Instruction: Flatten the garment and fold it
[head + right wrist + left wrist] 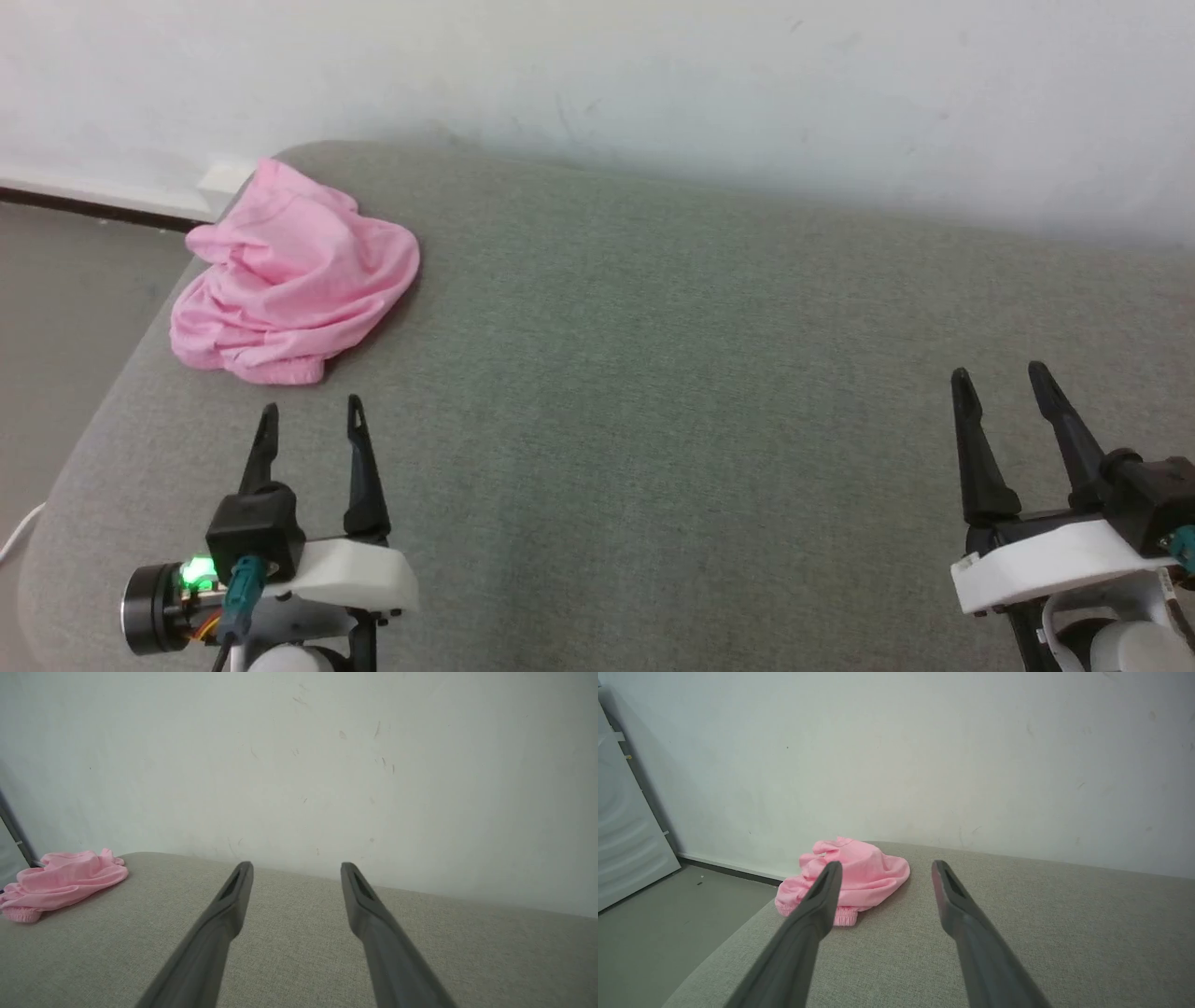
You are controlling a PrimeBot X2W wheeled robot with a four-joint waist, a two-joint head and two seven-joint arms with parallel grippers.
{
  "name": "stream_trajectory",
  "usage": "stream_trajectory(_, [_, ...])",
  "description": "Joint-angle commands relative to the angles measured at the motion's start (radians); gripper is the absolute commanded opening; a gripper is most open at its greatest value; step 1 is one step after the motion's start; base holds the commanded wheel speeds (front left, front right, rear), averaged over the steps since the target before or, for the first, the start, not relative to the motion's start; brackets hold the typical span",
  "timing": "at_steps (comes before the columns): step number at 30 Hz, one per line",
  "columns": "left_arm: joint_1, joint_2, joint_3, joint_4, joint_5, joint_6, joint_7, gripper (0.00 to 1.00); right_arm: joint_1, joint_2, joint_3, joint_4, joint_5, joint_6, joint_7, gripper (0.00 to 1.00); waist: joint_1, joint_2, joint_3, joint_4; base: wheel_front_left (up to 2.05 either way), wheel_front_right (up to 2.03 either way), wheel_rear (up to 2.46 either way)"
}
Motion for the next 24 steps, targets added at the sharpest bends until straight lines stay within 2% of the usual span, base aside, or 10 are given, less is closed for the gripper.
stream_trajectory(1, [-0.010,0.000,0.009,-0.008,-0.008,0.011,-0.011,1.00,0.015,0.002,-0.006,-0.007,0.010,-0.001,-0.011,1.00,-0.0001,0.0000,0.003,0.016,0.00,0.00,0.00])
stream_trajectory(16, [-0.062,0.015,0.116,0.020,-0.024,0.014,-0.042,1.00,0.008,0.003,-0.021,-0.033,0.021,-0.001,-0.043,1.00,-0.0001,0.0000,0.041,0.085,0.00,0.00,0.00])
stream_trajectory(20, [-0.135,0.035,0.158,0.051,-0.039,0.001,-0.051,1.00,-0.005,0.003,-0.027,-0.046,0.009,-0.001,-0.051,1.00,-0.0001,0.0000,0.080,0.101,0.00,0.00,0.00])
stream_trajectory(24, [-0.231,0.053,0.199,0.094,-0.072,-0.032,-0.059,1.00,-0.029,0.003,-0.025,-0.065,-0.012,-0.001,-0.059,1.00,-0.0001,0.0000,0.136,0.107,0.00,0.00,0.00])
